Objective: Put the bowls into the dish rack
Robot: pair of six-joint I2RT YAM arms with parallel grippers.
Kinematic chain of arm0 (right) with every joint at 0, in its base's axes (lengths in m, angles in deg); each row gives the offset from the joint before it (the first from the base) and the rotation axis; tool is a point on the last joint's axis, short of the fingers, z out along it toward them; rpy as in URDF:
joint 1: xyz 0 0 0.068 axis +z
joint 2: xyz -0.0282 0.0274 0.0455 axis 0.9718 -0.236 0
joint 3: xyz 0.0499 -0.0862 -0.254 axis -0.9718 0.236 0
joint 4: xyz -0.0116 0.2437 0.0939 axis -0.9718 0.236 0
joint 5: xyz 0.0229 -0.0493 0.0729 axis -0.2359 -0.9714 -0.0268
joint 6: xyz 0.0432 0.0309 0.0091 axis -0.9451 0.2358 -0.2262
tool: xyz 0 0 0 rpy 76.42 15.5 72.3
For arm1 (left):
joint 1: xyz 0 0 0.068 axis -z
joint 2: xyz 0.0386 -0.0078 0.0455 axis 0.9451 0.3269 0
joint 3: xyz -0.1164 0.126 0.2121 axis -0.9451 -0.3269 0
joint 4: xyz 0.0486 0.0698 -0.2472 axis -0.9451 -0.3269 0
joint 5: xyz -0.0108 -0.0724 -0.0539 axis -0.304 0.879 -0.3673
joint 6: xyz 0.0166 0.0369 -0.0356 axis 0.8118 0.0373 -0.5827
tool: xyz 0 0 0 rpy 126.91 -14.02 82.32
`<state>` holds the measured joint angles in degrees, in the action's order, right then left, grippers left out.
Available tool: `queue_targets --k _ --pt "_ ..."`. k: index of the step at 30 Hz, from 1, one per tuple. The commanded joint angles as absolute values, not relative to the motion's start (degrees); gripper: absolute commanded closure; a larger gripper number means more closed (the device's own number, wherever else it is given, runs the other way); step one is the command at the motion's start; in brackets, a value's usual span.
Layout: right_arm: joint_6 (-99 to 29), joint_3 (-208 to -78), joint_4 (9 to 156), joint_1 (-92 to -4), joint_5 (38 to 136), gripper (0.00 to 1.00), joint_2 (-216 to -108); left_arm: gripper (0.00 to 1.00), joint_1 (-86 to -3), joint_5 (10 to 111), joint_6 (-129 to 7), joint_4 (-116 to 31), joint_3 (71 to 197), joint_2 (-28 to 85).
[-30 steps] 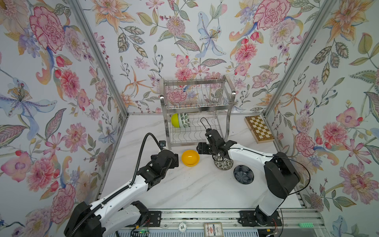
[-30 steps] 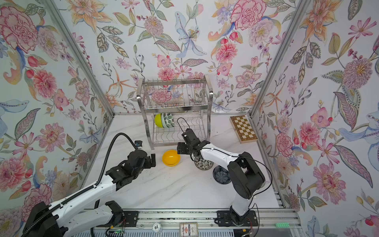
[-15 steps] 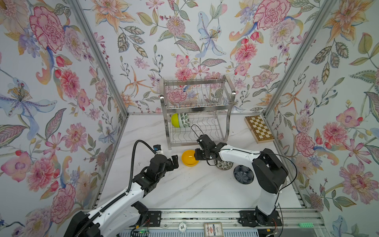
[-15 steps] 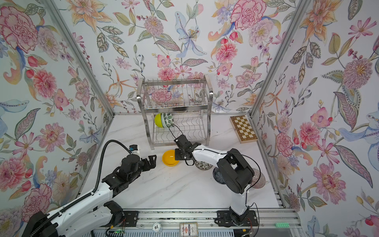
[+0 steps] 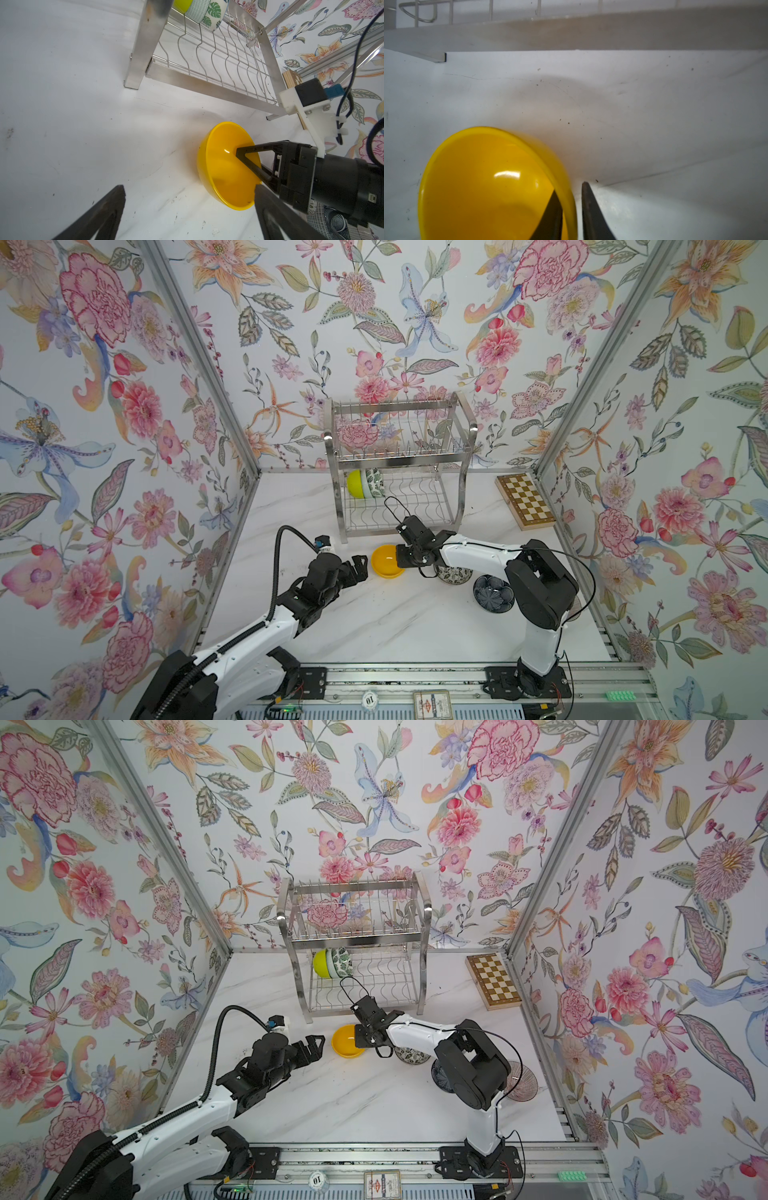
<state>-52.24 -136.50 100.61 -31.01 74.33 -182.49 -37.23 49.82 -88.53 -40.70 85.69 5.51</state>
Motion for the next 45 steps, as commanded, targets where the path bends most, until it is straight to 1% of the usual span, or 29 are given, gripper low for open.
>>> queue_targets --k 1,5,12,16,23,28,33,37,41,45 --pt "-52.24 -134.95 99.57 -31.31 73.01 0.88 -179.75 0.01 -37.83 51.89 -90.39 -40.81 88.23 7.56" --pt "-51.78 -133.94 97.32 -31.83 71.29 0.94 -176.31 0.01 -37.86 53.87 -89.69 -40.38 90.56 8.59" --pt "-50.81 -131.82 91.61 -33.4 69.29 0.97 -169.79 0.01 -37.82 58.0 -91.41 -30.65 90.82 9.25" --pt "-50.56 -130.3 87.58 -34.1 67.14 1.0 -166.36 0.01 -37.79 59.72 -91.07 -30.2 93.68 11.64" --pt "-48.98 -131.12 84.99 -33.97 60.29 1.0 -164.81 0.01 -36.75 59.49 -88.92 -30.8 98.36 14.75" --pt "-48.32 -132.03 84.36 -33.88 59.14 1.0 -164.97 0.01 -35.78 58.0 -88.38 -30.25 100.31 16.78" --pt "-46.88 -132.9 84.06 -32.41 56.9 1.0 -164.8 0.05 -33.83 55.67 -88.08 -29.93 102.27 18.88" --pt "-46.31 -133.48 84.01 -31.07 54.82 1.0 -164.66 0.13 -32.24 51.31 -87.95 -32.46 104.31 20.77" --pt "-46.33 -132.59 82.35 -29.73 53.1 1.0 -163.86 0.24 -32.16 49.17 -89.12 -32.77 105.06 22.48" --pt "-46.26 -131.16 80.27 -28.39 51.38 1.0 -163.05 0.44 -32.16 48.87 -89.33 -32.56 106.29 23.92"
